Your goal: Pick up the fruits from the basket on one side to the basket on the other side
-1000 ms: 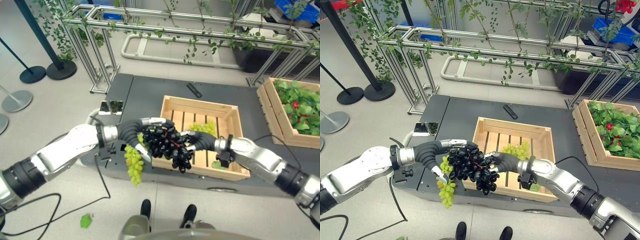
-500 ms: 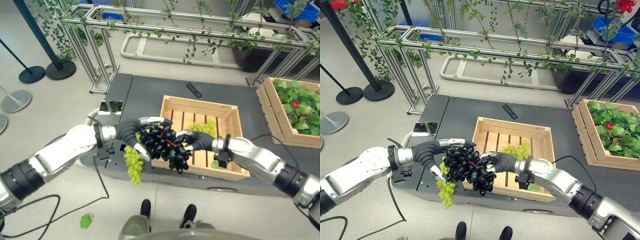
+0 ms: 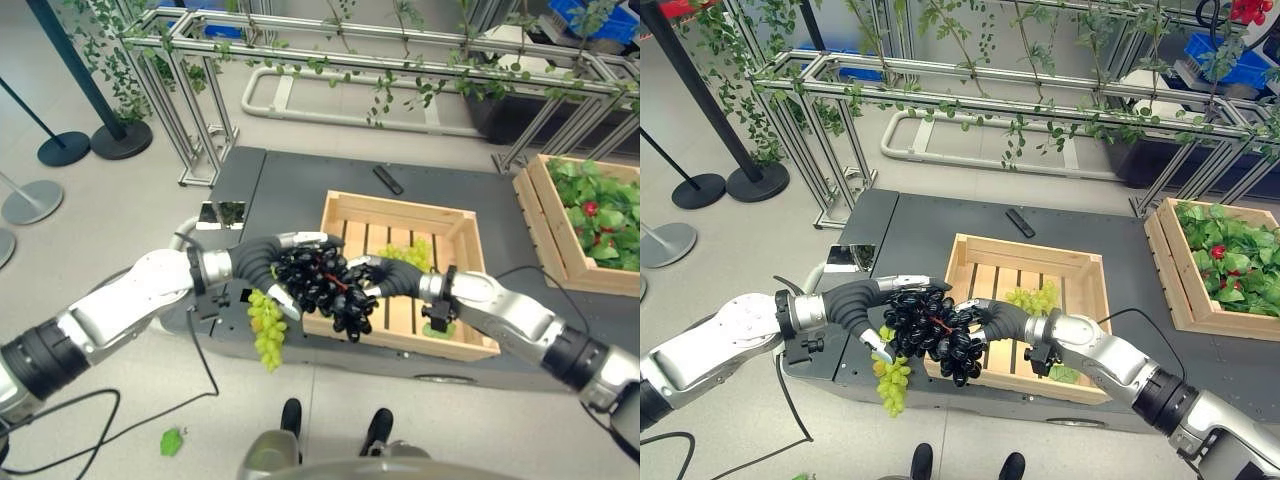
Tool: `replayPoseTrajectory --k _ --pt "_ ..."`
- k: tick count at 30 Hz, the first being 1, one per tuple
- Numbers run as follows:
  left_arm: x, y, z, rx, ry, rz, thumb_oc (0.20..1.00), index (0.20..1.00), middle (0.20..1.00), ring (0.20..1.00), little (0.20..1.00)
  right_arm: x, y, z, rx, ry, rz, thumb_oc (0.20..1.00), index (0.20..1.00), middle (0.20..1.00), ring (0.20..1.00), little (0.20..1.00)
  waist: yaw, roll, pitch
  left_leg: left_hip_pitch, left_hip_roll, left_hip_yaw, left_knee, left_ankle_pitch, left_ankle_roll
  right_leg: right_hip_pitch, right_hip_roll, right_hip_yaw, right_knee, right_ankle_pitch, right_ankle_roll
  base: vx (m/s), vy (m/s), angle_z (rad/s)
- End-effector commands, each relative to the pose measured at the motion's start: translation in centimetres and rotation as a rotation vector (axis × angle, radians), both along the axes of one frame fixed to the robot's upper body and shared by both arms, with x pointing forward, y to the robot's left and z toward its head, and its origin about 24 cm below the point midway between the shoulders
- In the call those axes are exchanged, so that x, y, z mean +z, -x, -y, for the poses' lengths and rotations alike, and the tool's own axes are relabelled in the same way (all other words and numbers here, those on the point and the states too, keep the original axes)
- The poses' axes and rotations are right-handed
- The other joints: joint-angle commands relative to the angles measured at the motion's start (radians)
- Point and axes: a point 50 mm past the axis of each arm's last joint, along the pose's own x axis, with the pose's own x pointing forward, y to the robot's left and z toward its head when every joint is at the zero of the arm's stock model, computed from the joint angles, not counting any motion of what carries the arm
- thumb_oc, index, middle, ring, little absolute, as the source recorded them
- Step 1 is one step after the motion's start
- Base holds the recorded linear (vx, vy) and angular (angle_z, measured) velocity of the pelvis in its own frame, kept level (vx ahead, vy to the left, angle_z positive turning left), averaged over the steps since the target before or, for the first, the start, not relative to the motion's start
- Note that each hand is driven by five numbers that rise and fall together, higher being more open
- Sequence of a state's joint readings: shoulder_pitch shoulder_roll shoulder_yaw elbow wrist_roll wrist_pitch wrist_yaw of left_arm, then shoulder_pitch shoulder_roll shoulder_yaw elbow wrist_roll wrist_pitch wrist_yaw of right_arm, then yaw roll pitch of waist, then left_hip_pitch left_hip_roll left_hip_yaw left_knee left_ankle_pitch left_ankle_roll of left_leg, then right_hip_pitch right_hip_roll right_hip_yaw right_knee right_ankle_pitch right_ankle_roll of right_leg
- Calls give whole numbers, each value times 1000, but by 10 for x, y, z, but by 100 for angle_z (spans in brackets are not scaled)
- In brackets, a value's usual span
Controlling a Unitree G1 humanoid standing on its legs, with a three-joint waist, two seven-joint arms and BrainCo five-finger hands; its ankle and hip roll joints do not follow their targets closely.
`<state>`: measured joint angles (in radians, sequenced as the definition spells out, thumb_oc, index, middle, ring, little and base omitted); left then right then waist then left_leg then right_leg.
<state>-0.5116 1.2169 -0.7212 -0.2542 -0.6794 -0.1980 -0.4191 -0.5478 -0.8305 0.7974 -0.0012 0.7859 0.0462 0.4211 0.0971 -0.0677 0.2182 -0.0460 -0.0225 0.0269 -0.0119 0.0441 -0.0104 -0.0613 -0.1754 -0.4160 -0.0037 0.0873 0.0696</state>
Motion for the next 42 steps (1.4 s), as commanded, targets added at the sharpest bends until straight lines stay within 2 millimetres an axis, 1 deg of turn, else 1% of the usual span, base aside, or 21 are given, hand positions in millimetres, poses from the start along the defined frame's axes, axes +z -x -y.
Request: replayPoseTrajectory --k 1,2,3,20,28,30,31,39,42 --pt "-4 6 5 -37 33 -16 900 900 900 900 900 73 -4 -41 150 -222 282 200 200 200 200 200 6 -46 -46 -32 -47 -14 41 -36 0 4 -75 -6 14 81 150 0 0 0" --pt "-4 6 5 -40 31 -20 658 658 658 658 658 74 -5 -41 144 -225 288 200 200 200 200 200 6 -46 -45 -32 -47 -14 42 -36 0 4 -75 -6 14 81 150 0 0 0" --pt "-4 6 5 -37 34 -21 200 200 200 200 200 76 -5 -42 143 -234 295 200 200 200 200 200 6 -46 -46 -32 -48 -13 42 -36 1 4 -74 -4 13 82 150 0 0 0" --pt "-2 5 6 -20 59 5 200 200 200 200 200 78 -5 -46 128 -292 285 200 200 200 200 200 3 -43 -46 -31 -49 -10 50 -43 4 2 -75 3 16 79 148 2 0 -1" --pt "-2 4 4 -9 63 12 200 200 200 200 200 80 -5 -48 132 -301 286 200 200 200 200 200 1 -47 -48 -28 -49 -10 47 -42 5 4 -73 2 16 78 147 -1 -2 -4" --pt "-3 5 4 -5 65 10 771 771 771 771 771 80 -5 -48 131 -305 284 200 200 200 200 200 1 -48 -50 -26 -48 -10 44 -42 5 4 -72 2 15 78 147 0 0 0" --pt "-3 5 4 -3 67 12 1000 1000 1000 1000 1000 79 -5 -48 129 -306 282 200 200 200 200 200 1 -48 -51 -26 -48 -11 44 -41 5 5 -71 2 16 77 146 0 0 0" --pt "-2 6 2 4 68 16 1000 1000 1000 1000 1000 79 -5 -44 125 -286 286 200 200 200 200 200 2 -51 -53 -24 -47 -11 41 -40 5 6 -71 -1 16 77 147 0 0 0" --pt "-1 7 -1 12 68 17 1000 1000 1000 1000 1000 78 -6 -37 112 -265 287 200 200 200 200 200 2 -53 -55 -25 -48 -13 40 -39 4 7 -72 -3 14 78 148 0 0 0"
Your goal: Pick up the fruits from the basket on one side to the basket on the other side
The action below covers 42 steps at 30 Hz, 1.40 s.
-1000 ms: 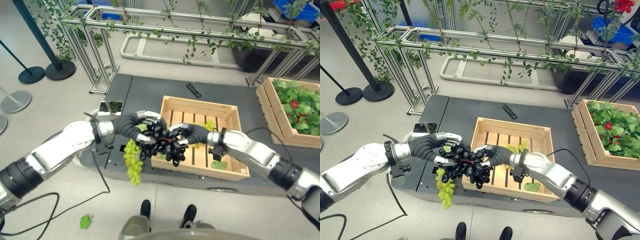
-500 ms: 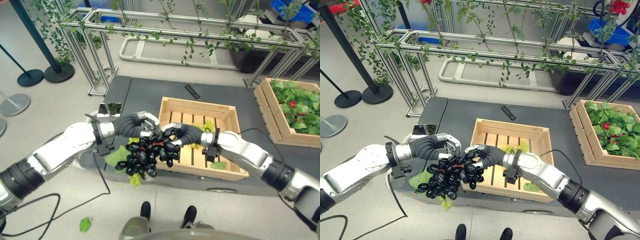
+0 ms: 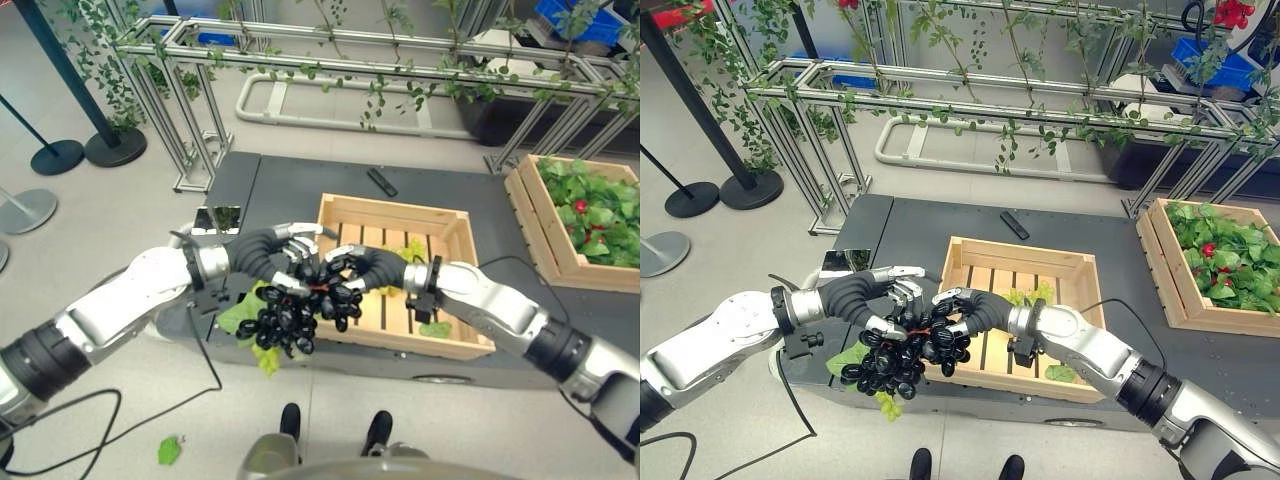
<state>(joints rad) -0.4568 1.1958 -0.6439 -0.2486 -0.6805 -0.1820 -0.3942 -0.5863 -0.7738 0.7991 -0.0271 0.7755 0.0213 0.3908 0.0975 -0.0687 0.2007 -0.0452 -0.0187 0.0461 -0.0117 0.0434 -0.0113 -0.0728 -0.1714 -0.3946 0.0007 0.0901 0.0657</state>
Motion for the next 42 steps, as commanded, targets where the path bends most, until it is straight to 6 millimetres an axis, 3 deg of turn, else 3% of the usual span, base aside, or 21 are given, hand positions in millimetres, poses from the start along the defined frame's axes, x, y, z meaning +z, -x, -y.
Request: replayPoseTrajectory --k 1,14,18,22,30,42 --pt "-2 10 4 -50 27 9 1000 1000 1000 1000 1000 63 -5 -14 71 -195 213 200 200 200 200 200 2 -51 -38 -26 -51 -33 38 -37 4 19 -75 -25 9 75 151 0 0 0" --pt "-3 16 -8 -38 -18 -23 1000 1000 1000 1000 1000 62 -7 16 16 -75 245 200 200 200 200 200 -2 -52 -41 -25 -52 -39 35 -34 3 20 -75 -33 10 76 153 0 0 0" --pt "-13 19 -22 -12 -76 -140 1000 1000 1000 1000 1000 69 -10 37 -19 35 286 200 200 200 200 200 -9 -51 -42 -23 -52 -37 34 -33 0 21 -76 -35 10 80 156 0 0 0" --pt "-16 20 -29 -8 -140 -199 1000 1000 1000 1000 1000 76 -13 45 -34 98 322 200 200 200 200 200 -15 -49 -44 -20 -51 -38 31 -31 -1 22 -75 -34 10 83 159 0 0 0" --pt "-27 11 -24 -34 -252 -287 1000 1000 1000 1000 1000 87 -14 33 26 151 377 200 200 200 200 200 -31 -44 -48 -16 -49 -35 26 -28 0 21 -74 -29 12 84 160 0 0 0" --pt "-24 1 0 -60 -174 -203 1000 1000 1000 1000 1000 94 -9 14 72 77 406 200 200 200 200 200 -31 -48 -46 -17 -46 -34 24 -28 2 17 -72 -28 12 79 156 0 0 0"
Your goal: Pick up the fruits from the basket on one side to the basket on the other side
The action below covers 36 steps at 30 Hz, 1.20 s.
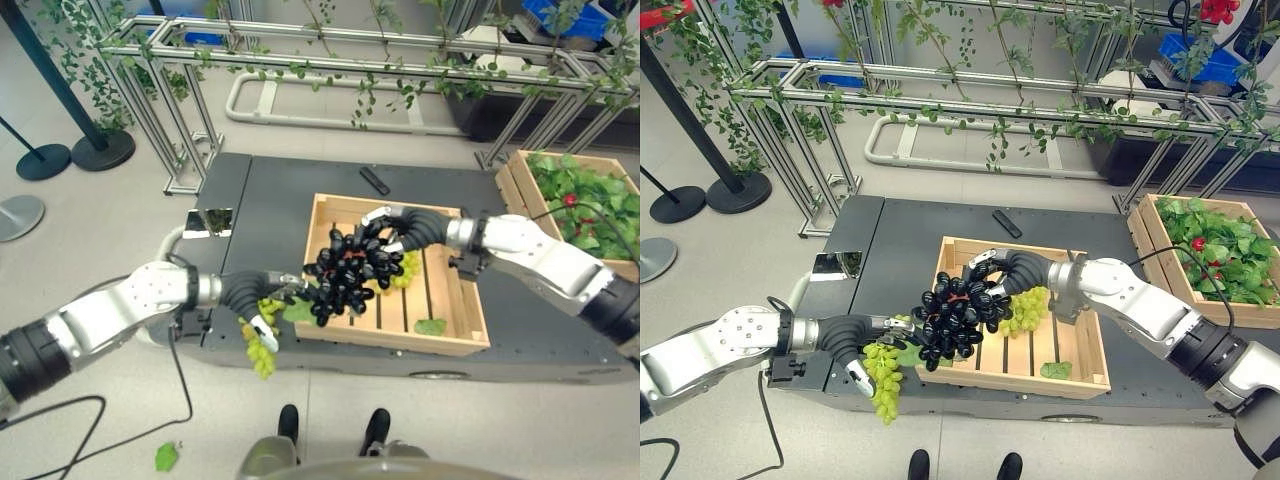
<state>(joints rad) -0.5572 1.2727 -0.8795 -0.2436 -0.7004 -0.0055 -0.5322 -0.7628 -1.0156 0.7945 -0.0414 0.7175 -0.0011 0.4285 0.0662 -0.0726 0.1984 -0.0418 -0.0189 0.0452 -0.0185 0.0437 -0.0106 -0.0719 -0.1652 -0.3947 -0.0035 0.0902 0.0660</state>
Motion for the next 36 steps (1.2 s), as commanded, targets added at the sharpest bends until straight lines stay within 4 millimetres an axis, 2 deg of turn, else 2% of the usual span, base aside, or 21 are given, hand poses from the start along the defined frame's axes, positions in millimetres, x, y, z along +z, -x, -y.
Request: replayPoseTrajectory --k 1,8,10,11,12,15,25,30,36 --pt "15 -9 5 10 79 97 1000 1000 1000 1000 1000 35 12 -28 145 -123 135 200 200 200 200 200 0 -44 -44 -20 -45 -34 30 -28 1 16 -79 -28 17 79 155 0 0 0" --pt "13 -9 0 54 104 129 1000 1000 1000 1000 1000 33 18 -27 157 -132 123 200 200 200 200 200 6 -48 -40 -24 -46 -34 31 -29 2 16 -78 -27 15 78 154 0 0 0" --pt "11 -6 -15 95 74 130 1000 1000 1000 1000 1000 32 18 -22 146 -126 120 200 200 200 200 200 12 -48 -38 -25 -48 -34 33 -30 2 16 -79 -29 15 78 154 0 0 0" --pt "11 -6 -15 95 74 130 1000 1000 1000 1000 1000 32 18 -22 146 -126 120 200 200 200 200 200 12 -48 -38 -25 -48 -34 33 -30 2 16 -79 -29 15 78 154 0 0 0" --pt "10 -3 -28 130 42 136 1000 1000 1000 1000 1000 31 18 -18 132 -121 117 200 200 200 200 200 16 -46 -39 -24 -48 -33 34 -31 2 17 -79 -29 15 78 154 0 0 0" --pt "9 4 -45 168 5 122 1000 1000 1000 1000 1000 28 18 -12 122 -108 106 200 200 200 200 200 20 -41 -41 -24 -48 -34 33 -30 1 17 -79 -30 14 78 155 0 0 0" --pt "25 17 -76 254 -26 153 1000 1000 1000 1000 1000 20 20 11 59 -68 79 200 200 200 200 200 27 -32 -47 -25 -51 -42 32 -27 1 23 -83 -40 13 81 158 0 0 0" --pt "29 16 -79 261 -47 187 1000 1000 1000 1000 1000 17 22 13 54 -69 65 200 200 200 200 200 28 -32 -47 -27 -51 -43 34 -27 0 23 -83 -41 14 80 158 0 0 0" --pt "31 13 -70 231 -21 213 1000 1000 1000 1000 1000 17 23 11 64 -79 61 200 200 200 200 200 25 -35 -48 -27 -50 -44 35 -28 0 24 -82 -40 15 77 156 0 0 0"
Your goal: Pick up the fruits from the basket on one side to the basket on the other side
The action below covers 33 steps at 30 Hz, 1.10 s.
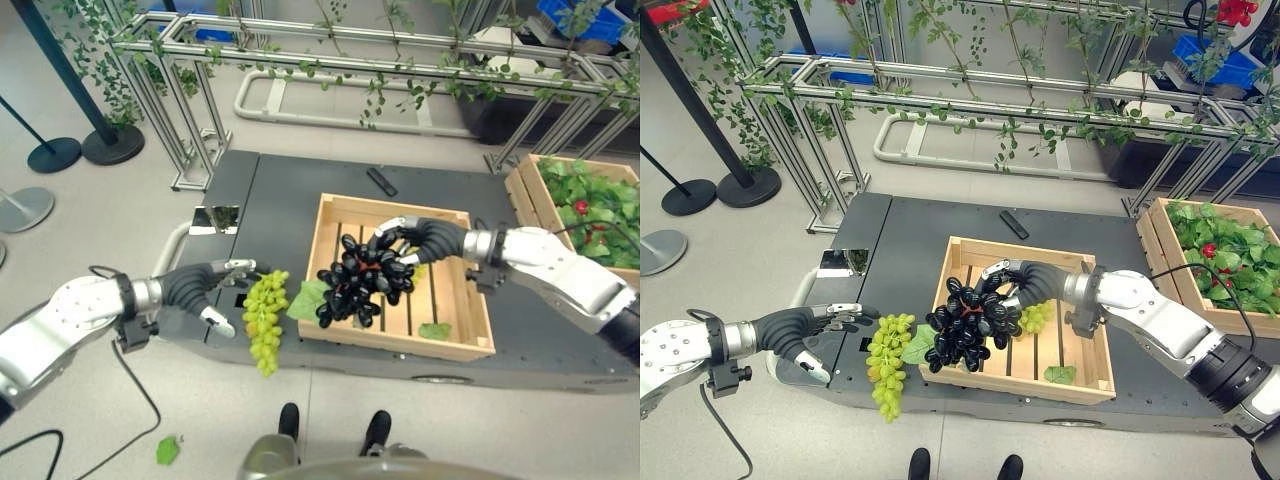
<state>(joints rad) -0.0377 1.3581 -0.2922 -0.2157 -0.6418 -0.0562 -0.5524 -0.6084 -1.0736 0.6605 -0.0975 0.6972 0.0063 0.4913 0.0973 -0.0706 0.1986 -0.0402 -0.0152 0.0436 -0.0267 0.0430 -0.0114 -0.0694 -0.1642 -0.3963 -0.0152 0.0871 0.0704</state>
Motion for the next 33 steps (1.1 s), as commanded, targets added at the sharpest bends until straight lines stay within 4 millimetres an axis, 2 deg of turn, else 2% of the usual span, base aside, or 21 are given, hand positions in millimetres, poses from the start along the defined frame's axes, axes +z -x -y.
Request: replayPoseTrajectory --k 1,5,11,20,33 --pt "16 -3 4 -43 4 100 1000 1000 1000 1000 1000 23 9 -13 83 -95 92 200 200 200 200 200 -7 -38 -48 -28 -54 -42 42 -27 1 21 -83 -38 27 80 151 0 0 0" --pt "17 -6 15 -74 36 118 1000 1000 1000 1000 1000 22 8 -16 87 -104 88 200 200 200 200 200 -11 -41 -49 -28 -53 -43 42 -27 1 21 -82 -36 26 79 150 0 0 0" --pt "19 -15 49 -163 154 165 1000 1000 1000 1000 1000 20 9 -30 124 -159 78 200 200 200 200 200 -17 -49 -50 -26 -51 -41 41 -28 1 21 -80 -34 27 74 146 0 0 0" --pt "14 -20 85 -256 241 165 1000 1000 1000 1000 1000 22 12 -45 170 -196 81 200 200 200 200 200 -24 -56 -47 -26 -50 -36 41 -30 2 18 -78 -26 26 72 143 0 0 0" --pt "2 -22 101 -290 270 117 1000 1000 1000 1000 1000 36 16 -69 260 -226 126 200 200 200 200 200 -29 -57 -42 -27 -49 -33 43 -32 5 13 -76 -20 27 72 141 0 0 0"
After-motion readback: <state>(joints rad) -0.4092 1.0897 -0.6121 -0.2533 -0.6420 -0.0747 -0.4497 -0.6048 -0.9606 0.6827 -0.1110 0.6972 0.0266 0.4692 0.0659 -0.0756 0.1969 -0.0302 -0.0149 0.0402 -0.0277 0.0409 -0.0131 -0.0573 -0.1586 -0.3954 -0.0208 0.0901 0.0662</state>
